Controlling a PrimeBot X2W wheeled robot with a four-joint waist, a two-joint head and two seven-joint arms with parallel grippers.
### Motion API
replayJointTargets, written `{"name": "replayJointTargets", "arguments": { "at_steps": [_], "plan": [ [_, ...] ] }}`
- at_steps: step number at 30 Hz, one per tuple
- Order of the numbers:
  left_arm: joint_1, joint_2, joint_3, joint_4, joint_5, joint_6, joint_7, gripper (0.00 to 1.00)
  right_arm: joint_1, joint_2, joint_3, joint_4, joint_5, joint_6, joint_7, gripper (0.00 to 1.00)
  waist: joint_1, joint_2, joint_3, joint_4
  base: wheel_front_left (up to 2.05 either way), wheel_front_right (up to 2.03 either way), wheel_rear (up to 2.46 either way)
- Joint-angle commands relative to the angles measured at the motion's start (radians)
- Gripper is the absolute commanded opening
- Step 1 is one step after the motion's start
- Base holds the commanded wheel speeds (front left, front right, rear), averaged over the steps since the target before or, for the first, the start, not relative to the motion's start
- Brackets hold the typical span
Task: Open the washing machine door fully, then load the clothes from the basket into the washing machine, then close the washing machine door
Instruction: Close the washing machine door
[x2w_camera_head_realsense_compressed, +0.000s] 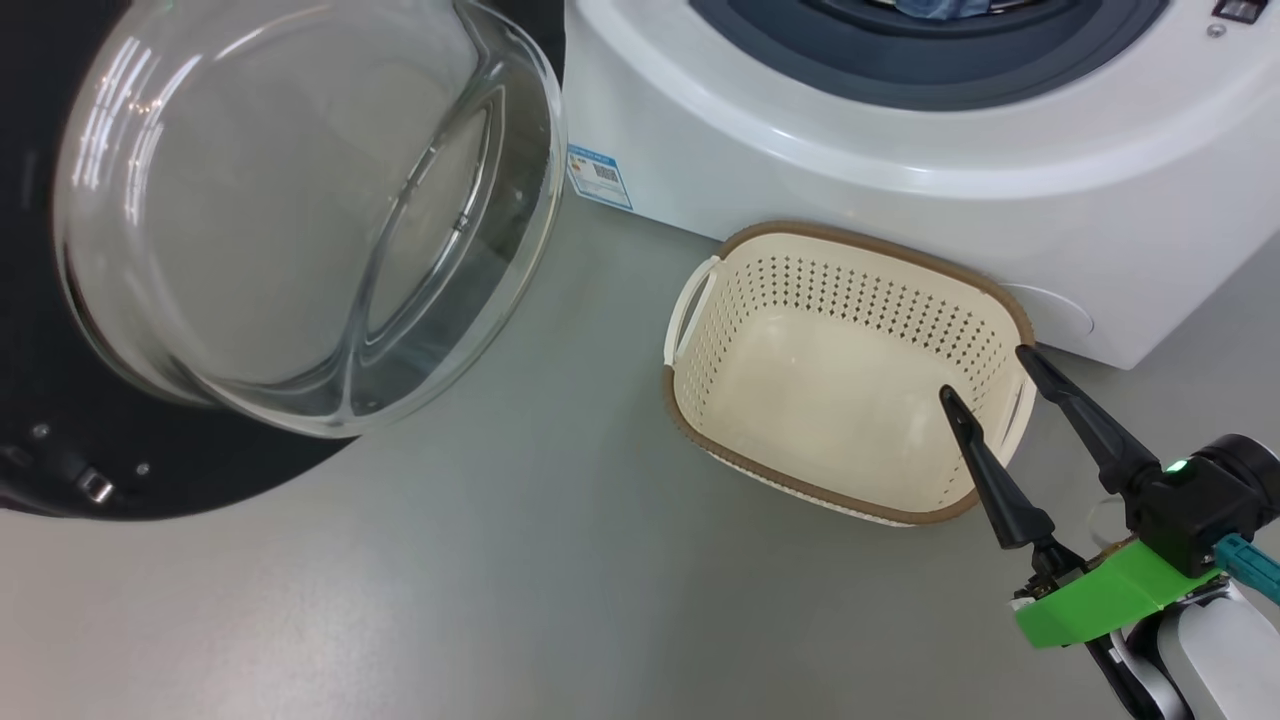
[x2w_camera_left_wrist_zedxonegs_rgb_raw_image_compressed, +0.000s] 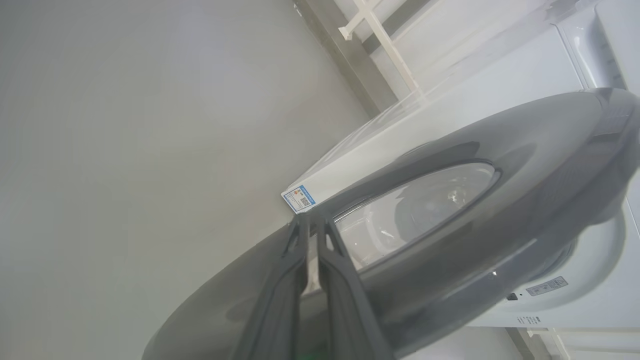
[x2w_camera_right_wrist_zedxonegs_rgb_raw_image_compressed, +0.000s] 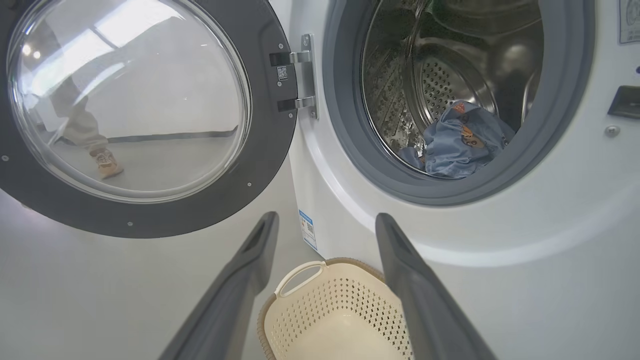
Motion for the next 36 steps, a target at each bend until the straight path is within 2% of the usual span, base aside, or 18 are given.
{"name": "replayJointTargets", "arguments": {
  "at_steps": [1, 19, 36],
  "plan": [
    [0.014, 0.071, 0.024, -0.036, -0.02, -0.001, 0.022, 0.0, 0.022, -0.004, 0.012, -0.021, -0.001, 0.004, -0.008, 1.0, 0.0, 0.0, -0.012, -0.006, 0.0, 0.0, 0.0],
    [0.132, 0.079, 0.019, -0.262, -0.102, -0.001, 0.231, 0.0, 0.097, 0.042, -0.04, -0.024, -0.002, 0.004, -0.008, 1.0, 0.0, 0.0, -0.127, -0.062, 0.0, 0.0, 0.0],
    [0.198, 0.045, 0.01, -0.453, -0.112, -0.001, 0.316, 0.0, 0.158, 0.077, -0.072, -0.032, -0.005, 0.004, -0.008, 1.0, 0.0, 0.0, -0.199, -0.135, 0.0, 0.0, 0.0]
  ]
}}
